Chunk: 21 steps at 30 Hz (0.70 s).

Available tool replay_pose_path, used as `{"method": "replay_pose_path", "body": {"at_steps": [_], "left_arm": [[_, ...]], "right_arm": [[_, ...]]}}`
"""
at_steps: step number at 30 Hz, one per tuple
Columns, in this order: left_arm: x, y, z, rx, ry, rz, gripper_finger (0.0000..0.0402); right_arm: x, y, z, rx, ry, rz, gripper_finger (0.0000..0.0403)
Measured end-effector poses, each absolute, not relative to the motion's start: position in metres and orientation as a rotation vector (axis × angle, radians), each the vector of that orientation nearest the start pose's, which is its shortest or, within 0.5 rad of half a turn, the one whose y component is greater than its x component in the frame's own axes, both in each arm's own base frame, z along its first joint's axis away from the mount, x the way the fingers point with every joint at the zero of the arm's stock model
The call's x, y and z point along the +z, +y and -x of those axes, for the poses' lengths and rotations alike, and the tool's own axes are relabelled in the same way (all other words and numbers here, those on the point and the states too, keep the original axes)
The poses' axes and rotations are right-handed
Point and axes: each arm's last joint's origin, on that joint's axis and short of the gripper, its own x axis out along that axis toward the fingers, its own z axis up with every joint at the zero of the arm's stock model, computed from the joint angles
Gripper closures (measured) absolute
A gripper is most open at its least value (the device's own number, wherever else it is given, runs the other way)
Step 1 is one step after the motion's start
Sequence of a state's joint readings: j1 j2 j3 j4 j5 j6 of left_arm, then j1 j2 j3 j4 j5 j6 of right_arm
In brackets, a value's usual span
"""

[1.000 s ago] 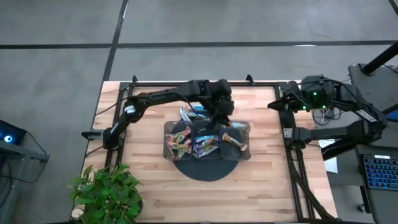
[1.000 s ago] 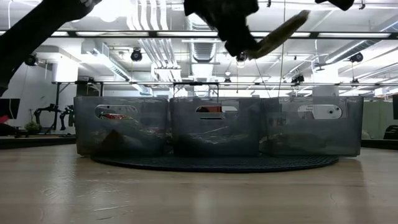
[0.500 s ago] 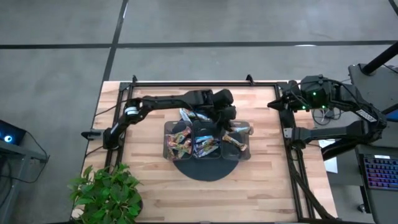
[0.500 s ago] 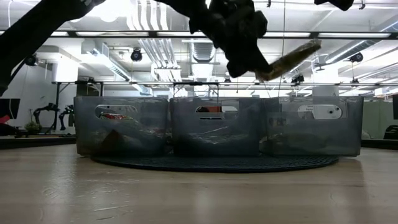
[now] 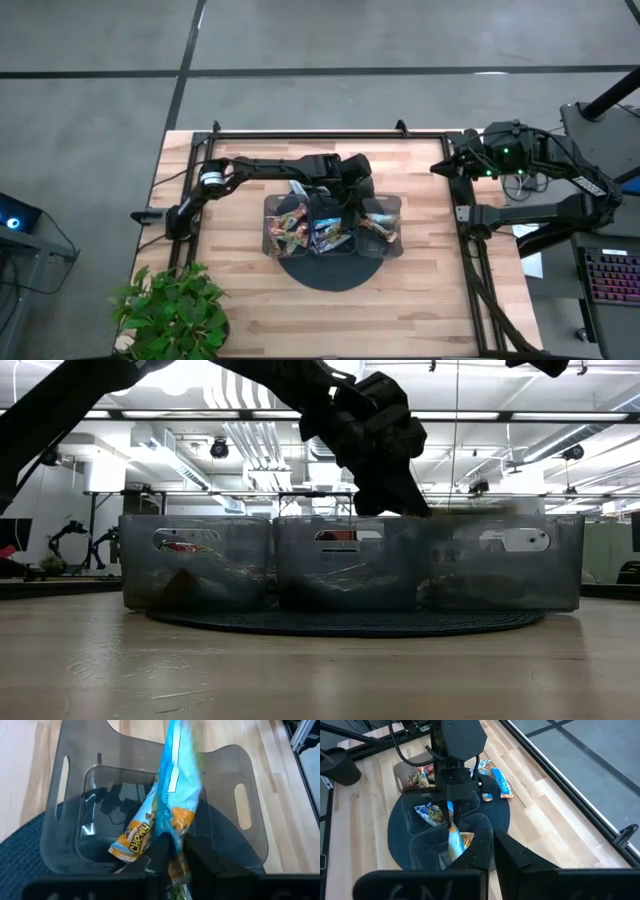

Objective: Pick and place Granola Bars by type
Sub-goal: Put the yellow granola bar into the right black bin

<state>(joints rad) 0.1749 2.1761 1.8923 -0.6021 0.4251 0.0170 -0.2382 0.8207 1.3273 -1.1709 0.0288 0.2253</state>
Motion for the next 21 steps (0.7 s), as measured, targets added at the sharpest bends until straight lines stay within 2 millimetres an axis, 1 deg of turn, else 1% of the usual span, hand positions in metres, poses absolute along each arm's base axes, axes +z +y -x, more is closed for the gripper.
{"method": "replay_pose_path", "body": {"at_steps": [6,8,11,13,15,18,21], "left_arm": [[0.237,0.072,-0.477,-0.239,0.846,0.248,0.0303],[0.237,0.072,-0.477,-0.243,0.845,0.242,0.0293],[0.239,0.072,-0.477,-0.246,0.842,0.234,0.0291],[0.247,0.073,-0.478,-0.251,0.828,0.213,0.0298],[0.260,0.075,-0.477,-0.252,0.809,0.183,0.0316],[0.282,0.082,-0.473,-0.254,0.783,0.125,0.0354],[0.302,0.094,-0.466,-0.219,0.777,0.068,0.0391]], "right_arm": [[0.408,-0.025,-0.098,-0.331,0.631,-0.286,0.0390],[0.408,-0.025,-0.098,-0.331,0.632,-0.286,0.0390],[0.408,-0.025,-0.098,-0.331,0.632,-0.286,0.0390],[0.408,-0.025,-0.099,-0.331,0.632,-0.285,0.0390],[0.407,-0.025,-0.099,-0.331,0.634,-0.286,0.0390],[0.407,-0.025,-0.099,-0.331,0.637,-0.286,0.0390],[0.406,-0.025,-0.099,-0.332,0.637,-0.289,0.0390]]}}
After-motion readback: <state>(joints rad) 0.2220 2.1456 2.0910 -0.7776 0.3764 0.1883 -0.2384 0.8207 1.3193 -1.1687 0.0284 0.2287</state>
